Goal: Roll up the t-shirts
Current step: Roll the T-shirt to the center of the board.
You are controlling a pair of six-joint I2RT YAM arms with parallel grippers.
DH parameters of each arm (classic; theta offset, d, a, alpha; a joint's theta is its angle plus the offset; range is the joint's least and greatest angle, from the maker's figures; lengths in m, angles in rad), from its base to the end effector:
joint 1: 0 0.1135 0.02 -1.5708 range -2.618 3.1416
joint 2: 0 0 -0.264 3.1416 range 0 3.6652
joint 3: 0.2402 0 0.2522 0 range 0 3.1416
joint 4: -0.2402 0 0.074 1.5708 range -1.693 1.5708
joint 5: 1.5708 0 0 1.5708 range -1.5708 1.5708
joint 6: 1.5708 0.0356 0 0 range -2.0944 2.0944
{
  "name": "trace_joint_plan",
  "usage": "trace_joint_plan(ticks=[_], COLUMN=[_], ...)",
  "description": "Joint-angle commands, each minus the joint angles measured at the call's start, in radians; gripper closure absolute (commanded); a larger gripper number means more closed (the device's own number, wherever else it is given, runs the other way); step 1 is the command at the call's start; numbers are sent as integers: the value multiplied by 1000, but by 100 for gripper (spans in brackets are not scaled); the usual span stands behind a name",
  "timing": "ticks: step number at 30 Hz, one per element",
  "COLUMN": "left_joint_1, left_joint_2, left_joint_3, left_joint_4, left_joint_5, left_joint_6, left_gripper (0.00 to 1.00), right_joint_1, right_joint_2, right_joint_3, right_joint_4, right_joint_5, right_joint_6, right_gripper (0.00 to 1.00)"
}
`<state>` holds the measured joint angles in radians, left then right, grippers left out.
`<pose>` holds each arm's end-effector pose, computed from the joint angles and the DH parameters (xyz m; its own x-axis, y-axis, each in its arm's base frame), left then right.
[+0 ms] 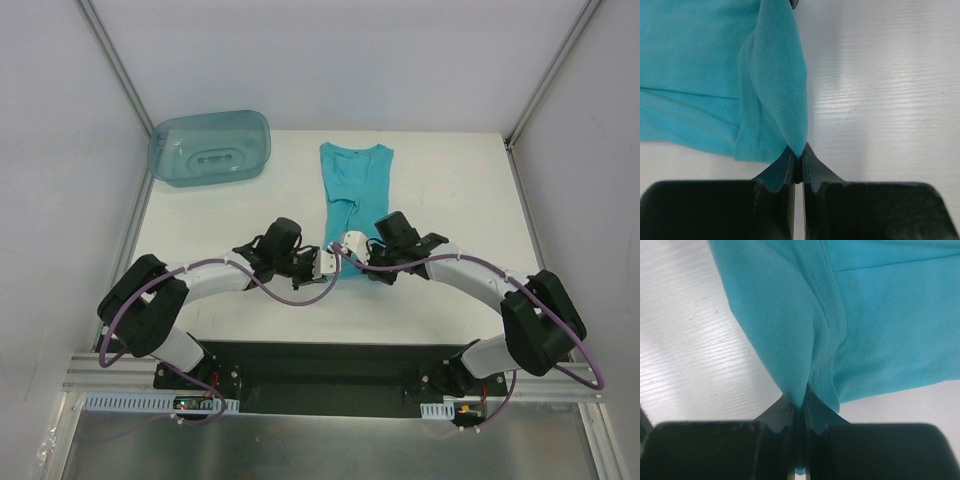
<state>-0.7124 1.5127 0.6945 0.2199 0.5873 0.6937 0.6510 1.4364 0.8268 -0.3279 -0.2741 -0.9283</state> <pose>0.2153 -0.2120 0.1809 0.2417 0.4945 -0.8349 0.9573 0.0189 0.2884 0.2200 0.1797 0.1968 0.1848 -0.8281 -0.5293 -0.9393 0.0096 -0.3431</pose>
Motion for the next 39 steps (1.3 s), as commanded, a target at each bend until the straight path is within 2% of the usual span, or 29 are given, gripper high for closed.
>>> trace_joint_plan(ticks=[1,2,7,14,27,39], left_joint_1=[36,42,109,198,232,254], left_joint_2=[-52,-55,-34,135,345,487], left_joint_3=[95,109,160,322,514,649], left_joint_4=[-166,-241,-361,-511,-663,-754], left_joint_5=[141,161,291,433,459,437], left_joint_6=[-132,-140,-232,-313,-264,-260], left_gripper=[100,100,100,100,100,100], right_joint_1=[13,9,-22,-79,-212,-249], right_joint_2=[-13,-13,2,60,350,550], right_joint_3=[70,87,135,199,434,566], right_joint_4=[-146,-172,-367,-537,-753,-895], right_joint_5=[-135,-152,-286,-379,-476,-496], right_joint_6=[-40,-47,-95,-205,-320,-398], right_gripper=[96,95,95,94,93,91])
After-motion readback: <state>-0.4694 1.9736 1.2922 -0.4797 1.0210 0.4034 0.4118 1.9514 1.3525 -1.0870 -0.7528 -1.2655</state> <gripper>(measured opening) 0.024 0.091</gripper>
